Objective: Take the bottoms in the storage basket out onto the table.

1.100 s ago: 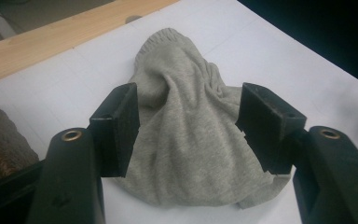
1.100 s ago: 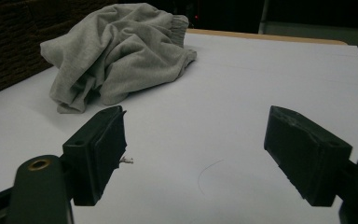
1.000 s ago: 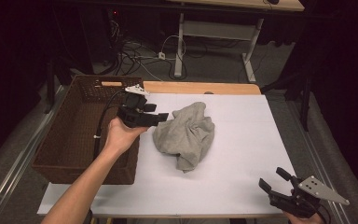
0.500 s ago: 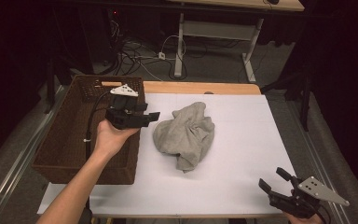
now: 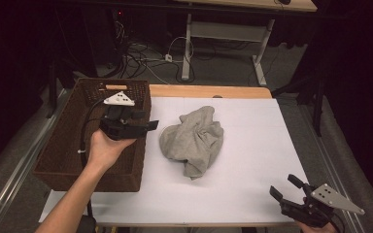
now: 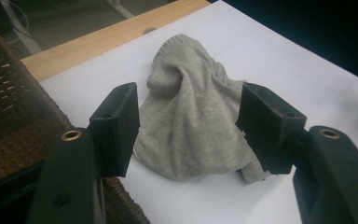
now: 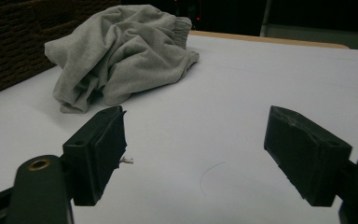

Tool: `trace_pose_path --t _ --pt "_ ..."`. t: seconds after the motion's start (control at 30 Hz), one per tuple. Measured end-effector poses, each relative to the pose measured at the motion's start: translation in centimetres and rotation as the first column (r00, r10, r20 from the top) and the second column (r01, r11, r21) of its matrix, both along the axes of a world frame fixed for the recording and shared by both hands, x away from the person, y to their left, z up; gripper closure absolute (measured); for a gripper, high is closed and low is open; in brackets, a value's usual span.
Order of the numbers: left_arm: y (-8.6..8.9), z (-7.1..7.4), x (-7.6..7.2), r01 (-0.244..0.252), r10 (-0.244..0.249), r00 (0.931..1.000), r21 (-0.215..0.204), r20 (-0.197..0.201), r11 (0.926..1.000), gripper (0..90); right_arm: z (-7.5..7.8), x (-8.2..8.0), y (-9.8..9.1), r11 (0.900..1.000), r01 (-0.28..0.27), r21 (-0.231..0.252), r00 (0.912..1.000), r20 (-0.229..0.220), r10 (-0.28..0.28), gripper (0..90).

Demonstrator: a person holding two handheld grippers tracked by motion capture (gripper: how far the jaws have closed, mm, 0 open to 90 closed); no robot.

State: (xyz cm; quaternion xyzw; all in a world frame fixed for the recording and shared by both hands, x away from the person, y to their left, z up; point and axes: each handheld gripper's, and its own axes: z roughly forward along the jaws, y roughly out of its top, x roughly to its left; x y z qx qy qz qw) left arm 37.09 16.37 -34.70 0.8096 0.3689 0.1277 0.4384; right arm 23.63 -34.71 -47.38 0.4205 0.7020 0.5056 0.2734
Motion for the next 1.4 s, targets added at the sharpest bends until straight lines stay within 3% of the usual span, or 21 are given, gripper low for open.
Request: trace_pose_path --t 0.07,0.27,0.67,0.77,1.4 --pt "0.0 0.0 -0.3 0.009 -0.009 1.0000 0.014 0.002 0.9999 35.0 0.0 0.0 -0.1 1.0000 0.003 0.000 1.0000 -0.004 -0.003 21.5" --pt "0.8 -0.3 -0.8 -0.003 0.003 1.0000 -0.023 0.004 0.9997 35.0 0.0 0.0 -0.1 1.0000 0.004 -0.001 1.0000 -0.001 -0.004 21.5" --pt "1.9 -0.3 -1.7 -0.018 0.019 0.9996 -0.047 0.021 0.9987 35.0 0.0 0.0 -0.1 1.0000 0.005 -0.001 1.0000 -0.001 -0.005 21.5" --pt "1.9 -0.5 -2.0 -0.028 0.029 0.9989 -0.028 0.035 0.9992 35.0 0.0 0.1 0.0 1.0000 0.006 -0.001 1.0000 -0.005 -0.006 21.5" --pt "3.9 -1.3 -3.4 -0.060 0.064 0.9969 -0.073 0.047 0.9955 35.0 0.0 0.1 0.0 1.0000 0.003 -0.001 1.0000 -0.005 -0.003 21.5"
